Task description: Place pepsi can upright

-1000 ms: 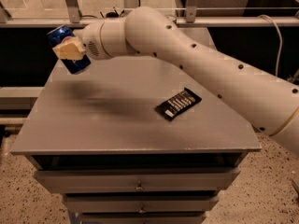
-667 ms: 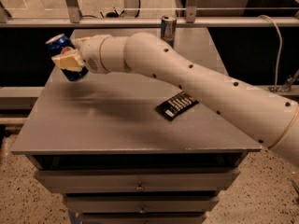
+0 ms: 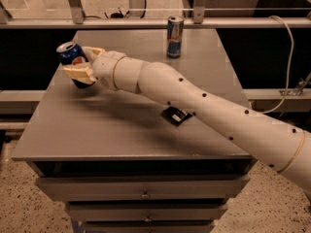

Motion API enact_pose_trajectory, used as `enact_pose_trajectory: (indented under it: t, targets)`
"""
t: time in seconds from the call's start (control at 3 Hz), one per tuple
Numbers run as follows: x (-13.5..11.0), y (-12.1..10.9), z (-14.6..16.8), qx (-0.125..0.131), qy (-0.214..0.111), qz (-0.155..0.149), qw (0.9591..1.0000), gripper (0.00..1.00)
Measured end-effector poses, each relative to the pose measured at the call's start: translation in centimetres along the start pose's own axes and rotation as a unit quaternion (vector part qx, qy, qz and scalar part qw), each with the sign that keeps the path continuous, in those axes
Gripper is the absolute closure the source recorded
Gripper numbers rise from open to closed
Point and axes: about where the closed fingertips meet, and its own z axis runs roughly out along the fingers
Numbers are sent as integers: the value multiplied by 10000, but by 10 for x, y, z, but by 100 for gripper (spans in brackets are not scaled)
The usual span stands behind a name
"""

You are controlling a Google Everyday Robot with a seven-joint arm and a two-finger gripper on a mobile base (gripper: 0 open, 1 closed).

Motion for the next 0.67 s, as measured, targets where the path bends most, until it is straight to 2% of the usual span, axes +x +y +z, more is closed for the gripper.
enact_pose_trajectory:
  t: [0.67]
  targets:
    - [27,4,-21,-147,159,-161,9996,32]
